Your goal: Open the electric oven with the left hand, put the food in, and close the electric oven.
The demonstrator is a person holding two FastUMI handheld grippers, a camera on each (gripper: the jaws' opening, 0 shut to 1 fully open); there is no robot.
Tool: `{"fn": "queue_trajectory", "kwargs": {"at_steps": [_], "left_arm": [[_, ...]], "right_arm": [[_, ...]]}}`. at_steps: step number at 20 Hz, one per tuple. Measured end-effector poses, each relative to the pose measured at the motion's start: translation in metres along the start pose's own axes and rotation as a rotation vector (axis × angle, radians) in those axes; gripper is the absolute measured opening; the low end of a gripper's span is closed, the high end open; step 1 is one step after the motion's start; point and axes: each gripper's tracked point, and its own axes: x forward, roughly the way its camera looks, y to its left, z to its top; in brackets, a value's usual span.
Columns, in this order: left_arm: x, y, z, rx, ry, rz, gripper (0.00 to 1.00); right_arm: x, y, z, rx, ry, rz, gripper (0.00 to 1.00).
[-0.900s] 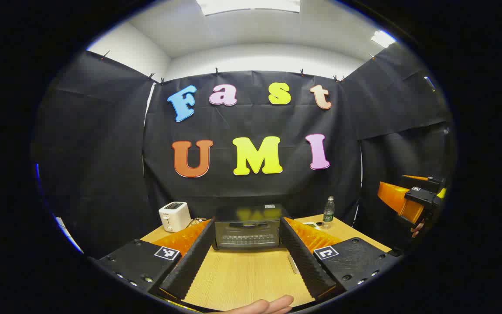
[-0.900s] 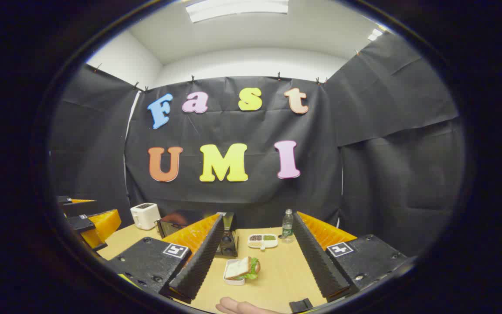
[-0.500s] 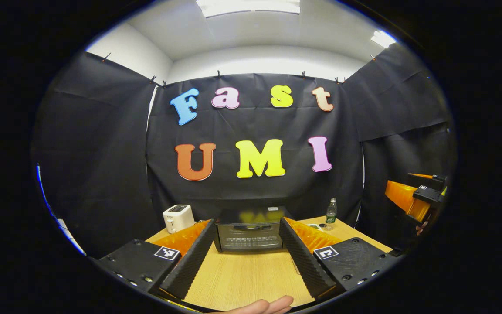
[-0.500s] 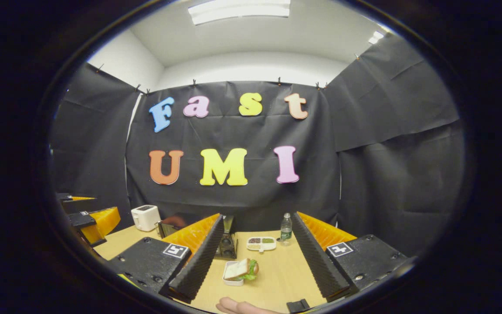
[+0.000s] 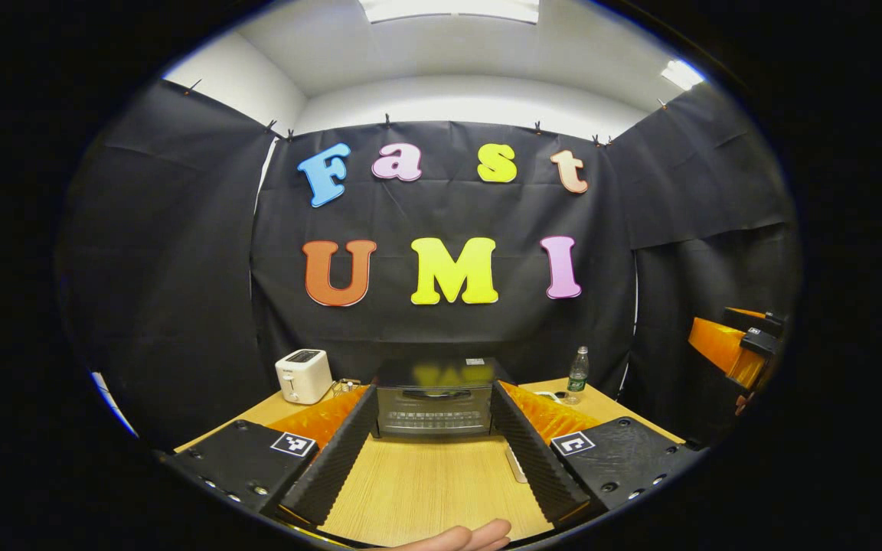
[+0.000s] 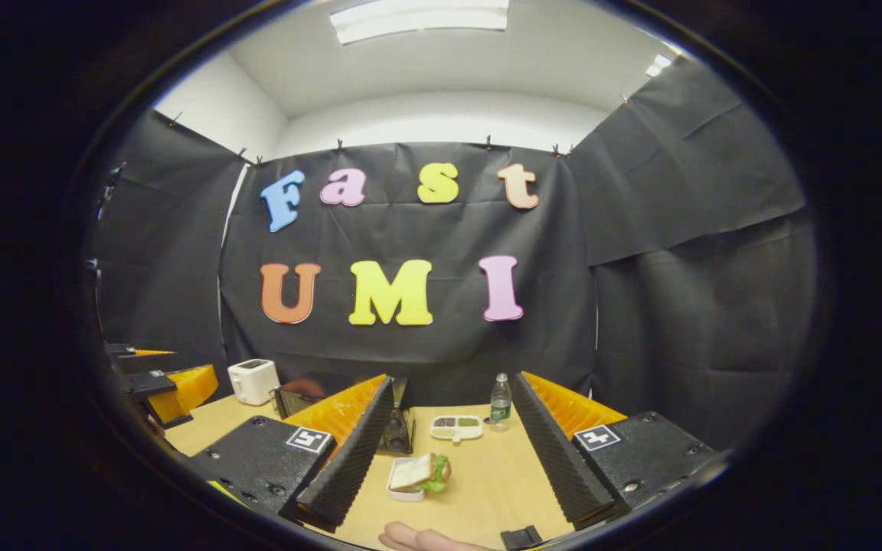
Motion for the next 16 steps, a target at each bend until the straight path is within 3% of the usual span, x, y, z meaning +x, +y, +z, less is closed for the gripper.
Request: {"fn": "queue_trajectory", "kwargs": {"at_steps": [2,3,4,5,6,7,8,9,10,16], "left_arm": [[0.016,-0.001,-0.002,0.001,0.002,-0.001,0.96],[0.025,-0.002,-0.005,0.005,0.008,-0.011,0.96],[0.036,-0.001,-0.009,0.009,0.015,-0.012,0.96],[0.049,0.000,-0.012,0.018,0.022,-0.015,0.96],[0.062,0.000,-0.016,0.028,0.030,-0.016,0.96],[0.078,-0.001,-0.021,0.035,0.038,-0.020,0.96],[0.094,-0.003,-0.026,0.038,0.050,-0.029,0.96],[0.110,-0.005,-0.034,0.040,0.068,-0.038,0.96],[0.127,-0.008,-0.043,0.044,0.095,-0.049,0.96],[0.216,-0.021,-0.080,0.064,0.164,-0.065,0.96]], "right_arm": [[0.003,0.000,0.000,0.010,-0.013,0.010,1.00],[0.005,-0.004,-0.003,0.011,-0.015,0.010,0.89],[0.007,-0.006,-0.004,0.014,-0.021,0.012,1.00],[0.009,-0.010,-0.004,0.020,-0.025,0.006,1.00],[0.011,-0.015,-0.007,0.022,-0.030,0.000,0.89],[0.014,-0.019,-0.008,0.017,-0.034,-0.006,1.00],[0.018,-0.028,-0.012,0.011,-0.033,-0.026,0.89],[0.021,-0.036,-0.013,0.019,-0.042,-0.039,0.89],[0.025,-0.040,-0.012,0.032,-0.046,-0.050,1.00],[0.049,-0.064,-0.033,0.036,-0.043,-0.047,1.00]]}}
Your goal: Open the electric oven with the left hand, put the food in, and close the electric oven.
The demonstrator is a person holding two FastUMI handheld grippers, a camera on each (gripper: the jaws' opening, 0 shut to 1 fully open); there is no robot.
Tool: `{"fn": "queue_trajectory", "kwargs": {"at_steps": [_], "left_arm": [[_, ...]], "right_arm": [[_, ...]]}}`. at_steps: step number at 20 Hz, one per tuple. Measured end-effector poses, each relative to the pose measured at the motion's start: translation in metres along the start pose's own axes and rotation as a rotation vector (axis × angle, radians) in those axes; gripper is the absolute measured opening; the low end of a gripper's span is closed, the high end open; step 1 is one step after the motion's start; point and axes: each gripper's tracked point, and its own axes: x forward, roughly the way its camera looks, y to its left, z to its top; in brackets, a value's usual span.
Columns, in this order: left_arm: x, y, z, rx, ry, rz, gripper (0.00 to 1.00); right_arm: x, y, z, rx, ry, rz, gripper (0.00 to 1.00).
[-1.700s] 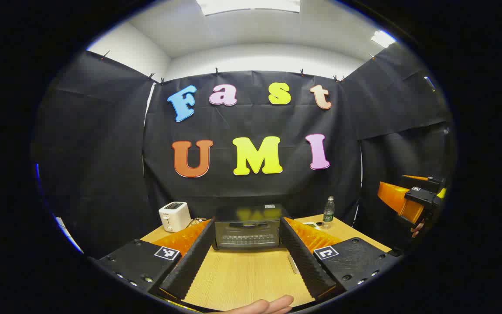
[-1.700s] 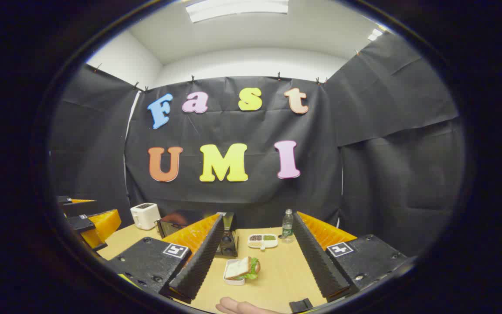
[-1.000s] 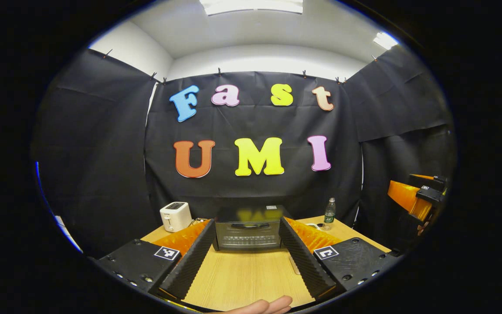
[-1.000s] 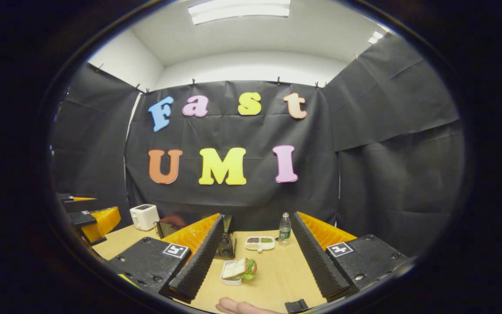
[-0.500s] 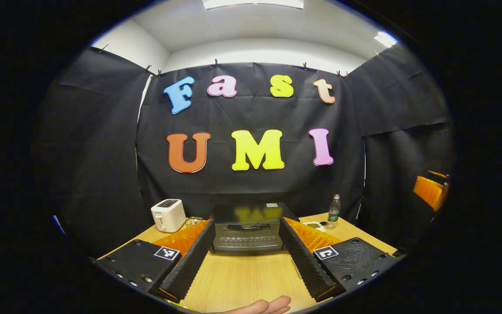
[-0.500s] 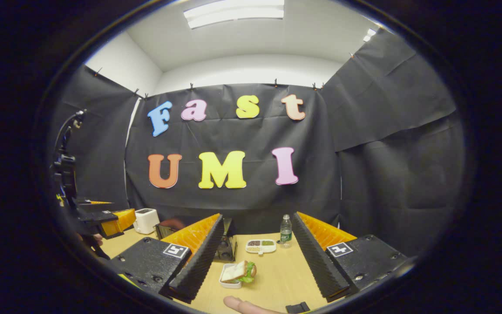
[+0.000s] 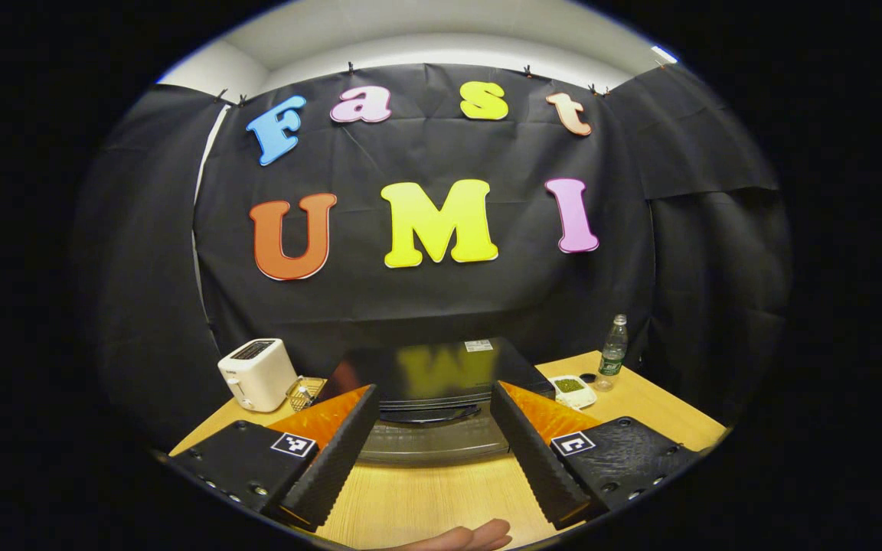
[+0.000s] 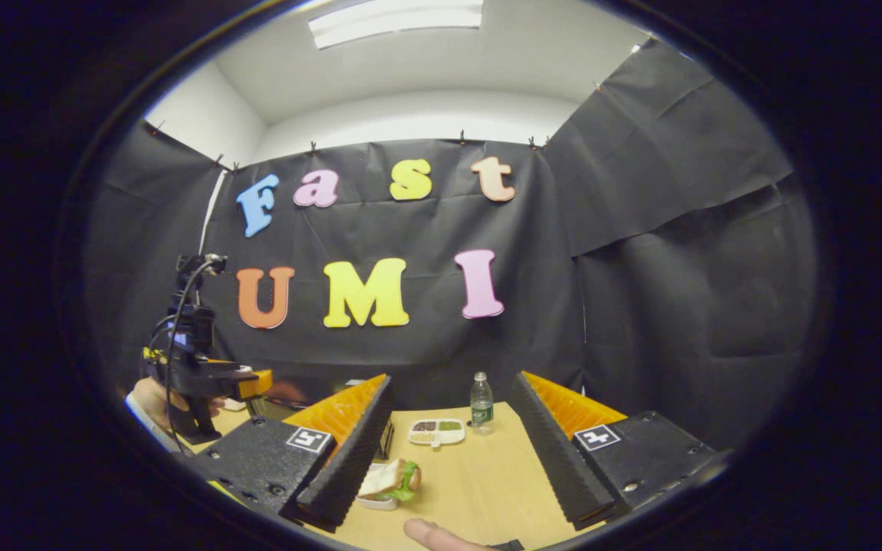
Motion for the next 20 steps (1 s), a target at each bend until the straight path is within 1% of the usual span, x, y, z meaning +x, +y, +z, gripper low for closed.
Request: {"fn": "queue_trajectory", "kwargs": {"at_steps": [1,4,7,9,11,13,14,16,17,18,20], "left_arm": [[0.015,-0.001,-0.005,-0.001,0.017,0.000,0.96],[0.049,-0.004,-0.020,-0.003,0.065,0.004,0.96],[0.070,-0.006,-0.040,-0.009,0.130,0.004,0.96],[0.079,-0.003,-0.052,-0.006,0.165,0.021,0.96],[0.086,0.002,-0.062,-0.010,0.193,0.033,0.96],[0.086,0.005,-0.078,-0.032,0.248,0.039,0.96],[0.087,0.005,-0.076,-0.035,0.234,0.040,0.98],[0.092,0.006,-0.079,-0.042,0.243,0.030,0.98],[0.092,0.005,-0.078,-0.049,0.235,0.028,0.99],[0.089,0.004,-0.081,-0.052,0.246,0.030,0.99],[0.087,0.005,-0.080,-0.046,0.235,0.043,1.00]], "right_arm": [[0.002,-0.004,0.003,-0.010,-0.025,0.002,1.00],[0.006,-0.028,-0.007,-0.043,-0.043,-0.055,1.00],[0.008,-0.035,-0.020,0.001,0.000,-0.051,1.00],[0.009,-0.040,-0.030,0.010,0.023,-0.039,1.00],[0.011,-0.049,-0.030,0.003,0.020,-0.054,1.00],[0.011,-0.052,-0.032,0.002,0.022,-0.063,1.00],[0.009,-0.052,-0.031,0.002,0.014,-0.061,1.00],[0.006,-0.051,-0.024,0.002,-0.010,-0.060,1.00],[0.004,-0.052,-0.021,-0.009,-0.021,-0.067,1.00],[0.002,-0.053,-0.021,-0.018,-0.027,-0.075,1.00],[-0.004,-0.046,-0.017,-0.009,-0.036,-0.063,1.00]]}}
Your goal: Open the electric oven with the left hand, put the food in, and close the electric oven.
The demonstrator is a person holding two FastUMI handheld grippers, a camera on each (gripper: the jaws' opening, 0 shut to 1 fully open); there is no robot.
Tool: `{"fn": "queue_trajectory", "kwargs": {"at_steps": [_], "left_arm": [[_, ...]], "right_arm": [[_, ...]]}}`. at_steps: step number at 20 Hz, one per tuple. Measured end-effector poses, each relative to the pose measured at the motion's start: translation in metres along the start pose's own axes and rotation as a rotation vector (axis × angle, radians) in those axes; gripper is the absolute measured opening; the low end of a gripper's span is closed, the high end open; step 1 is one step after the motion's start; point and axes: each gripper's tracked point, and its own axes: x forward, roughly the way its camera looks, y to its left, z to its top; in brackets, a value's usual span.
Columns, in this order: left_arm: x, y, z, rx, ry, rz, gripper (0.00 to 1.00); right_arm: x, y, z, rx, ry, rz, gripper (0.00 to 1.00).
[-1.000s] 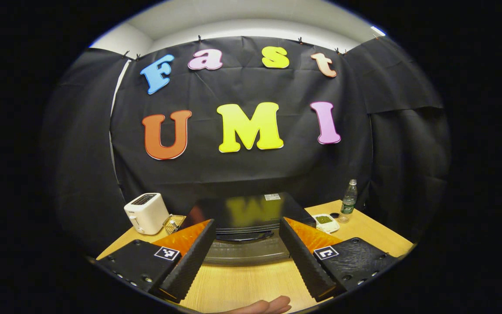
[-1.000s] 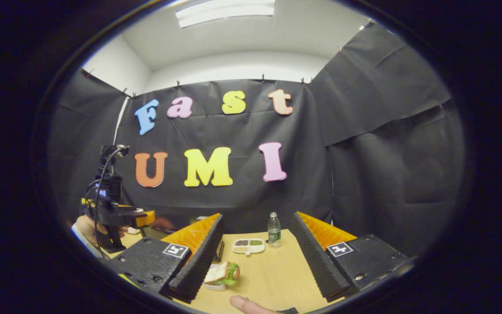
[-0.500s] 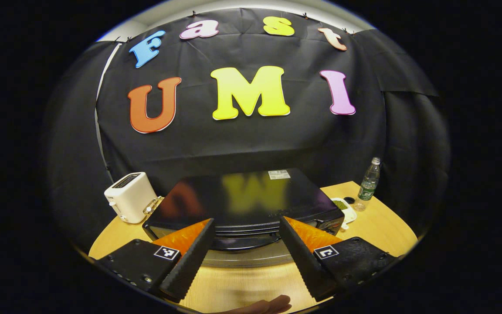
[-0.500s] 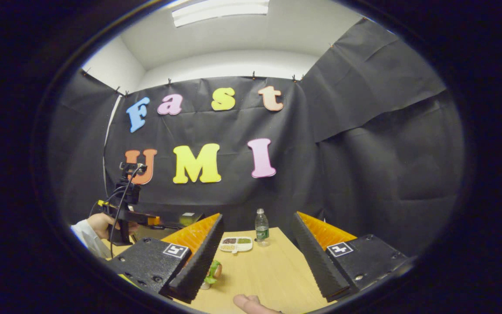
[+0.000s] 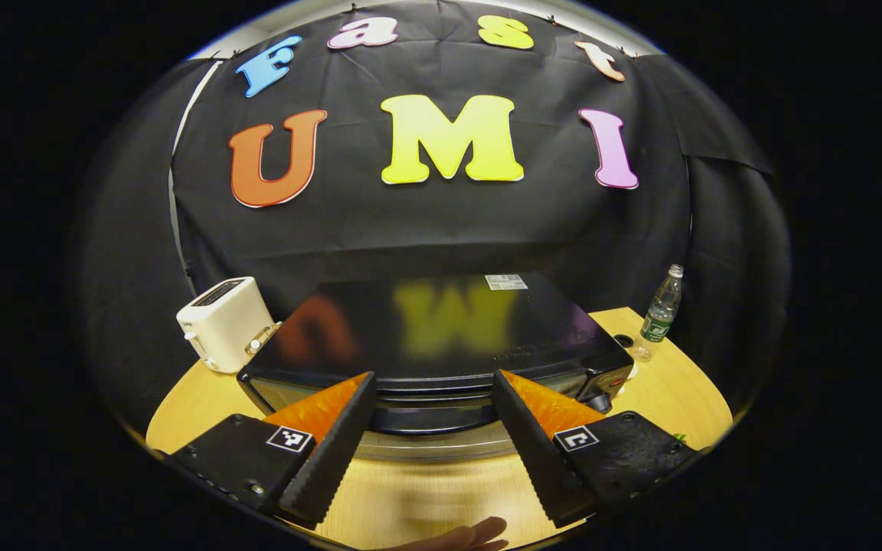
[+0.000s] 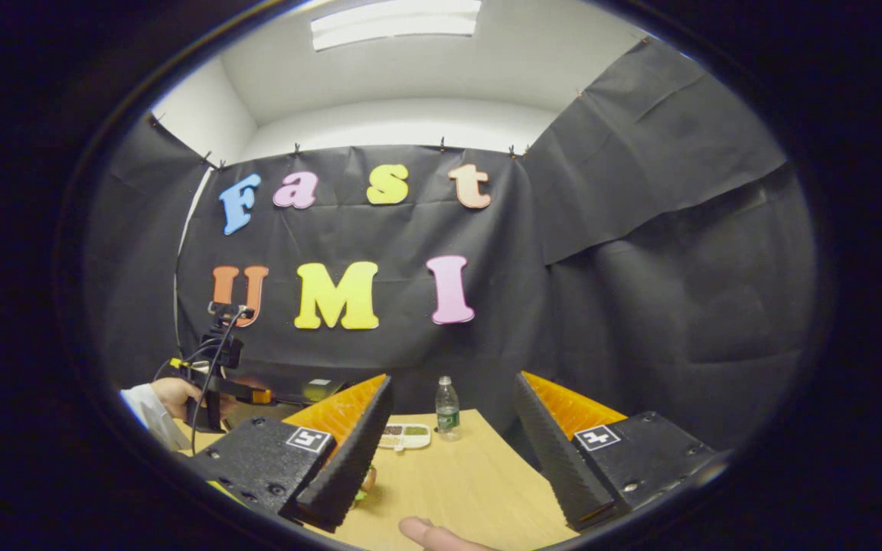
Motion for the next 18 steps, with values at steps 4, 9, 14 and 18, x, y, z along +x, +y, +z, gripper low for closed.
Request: {"fn": "queue_trajectory", "kwargs": {"at_steps": [4,9,14,18], "left_arm": [[-0.014,-0.002,-0.009,0.003,-0.012,-0.001,1.00],[-0.041,-0.004,-0.030,-0.017,-0.009,-0.001,1.00],[-0.071,-0.010,-0.066,-0.012,-0.016,-0.003,0.99],[-0.086,-0.013,-0.099,-0.019,-0.010,-0.001,0.99]], "right_arm": [[-0.010,0.005,0.003,0.010,-0.002,0.022,0.90],[-0.022,0.015,0.008,-0.005,-0.007,0.039,1.00],[-0.034,0.030,0.002,-0.018,0.006,0.064,1.00],[-0.043,0.038,0.003,-0.023,0.007,0.071,1.00]]}}
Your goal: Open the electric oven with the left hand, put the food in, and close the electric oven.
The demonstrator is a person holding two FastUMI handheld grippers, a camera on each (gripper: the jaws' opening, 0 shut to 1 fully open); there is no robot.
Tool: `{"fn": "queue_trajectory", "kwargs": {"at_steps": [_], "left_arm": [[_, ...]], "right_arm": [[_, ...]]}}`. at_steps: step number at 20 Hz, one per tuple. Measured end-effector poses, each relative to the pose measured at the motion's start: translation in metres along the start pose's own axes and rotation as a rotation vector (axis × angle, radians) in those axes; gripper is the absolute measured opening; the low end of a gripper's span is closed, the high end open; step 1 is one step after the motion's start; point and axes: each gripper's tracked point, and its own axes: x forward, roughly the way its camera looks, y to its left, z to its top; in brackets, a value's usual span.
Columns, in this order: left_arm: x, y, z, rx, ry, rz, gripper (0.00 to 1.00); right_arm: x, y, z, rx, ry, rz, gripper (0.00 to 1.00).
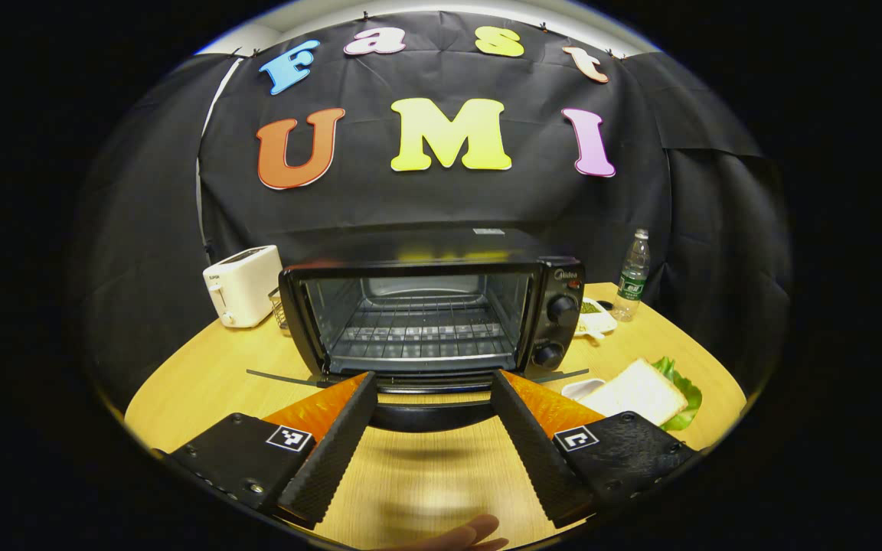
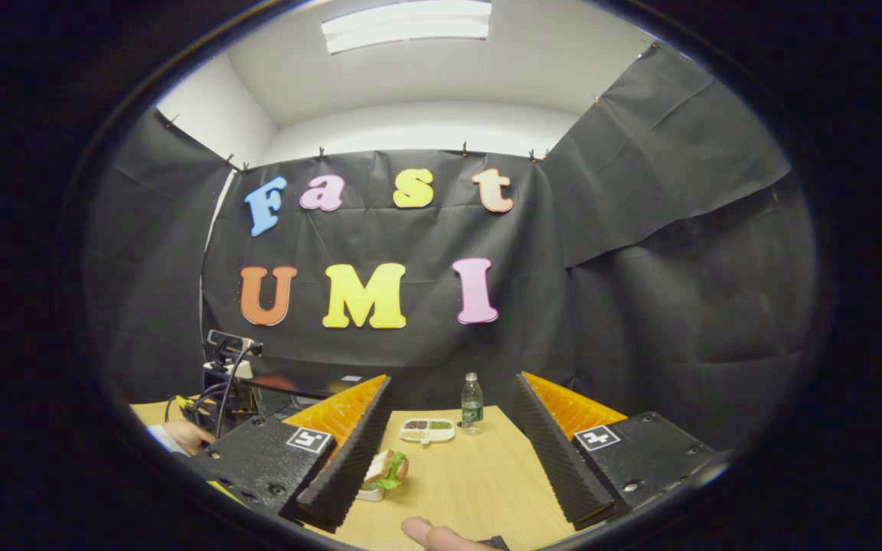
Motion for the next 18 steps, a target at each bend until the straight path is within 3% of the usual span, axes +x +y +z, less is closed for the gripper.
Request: {"fn": "queue_trajectory", "kwargs": {"at_steps": [3,4,5,6,7,8,9,13,14,15,17,18], "left_arm": [[-0.006,-0.001,-0.018,-0.008,-0.006,0.002,0.99],[-0.007,-0.002,-0.023,-0.008,-0.008,0.002,0.99],[-0.007,-0.003,-0.029,-0.006,-0.008,0.002,0.99],[-0.008,-0.004,-0.034,0.002,-0.012,0.002,0.99],[-0.008,-0.003,-0.037,0.008,-0.017,0.000,0.99],[-0.009,-0.002,-0.039,0.005,-0.030,-0.001,0.98],[-0.009,-0.002,-0.043,-0.004,-0.029,-0.001,0.98],[-0.009,-0.004,-0.063,-0.013,-0.005,0.000,0.98],[-0.007,-0.004,-0.071,-0.016,0.017,0.000,0.98],[-0.006,-0.005,-0.079,-0.022,0.042,0.000,0.98],[-0.001,-0.004,-0.102,-0.073,0.118,-0.001,0.96],[-0.003,-0.005,-0.107,-0.084,0.139,0.001,0.96]], "right_arm": [[-0.006,0.004,0.002,-0.002,-0.007,0.001,1.00],[-0.007,0.006,0.001,-0.004,-0.004,0.001,0.90],[-0.008,0.008,-0.002,-0.006,-0.002,0.005,0.89],[-0.009,0.010,-0.003,-0.005,0.000,0.007,1.00],[-0.009,0.011,-0.005,-0.005,0.005,0.011,1.00],[-0.009,0.014,-0.008,-0.002,0.012,0.019,0.90],[-0.009,0.017,-0.012,0.001,0.022,0.027,1.00],[-0.009,0.019,-0.021,-0.002,0.032,0.043,1.00],[-0.009,0.019,-0.024,0.000,0.036,0.043,0.90],[-0.008,0.019,-0.027,0.006,0.043,0.042,1.00],[-0.006,0.027,-0.034,0.011,0.060,0.058,1.00],[-0.006,0.028,-0.037,0.003,0.067,0.056,0.89]]}}
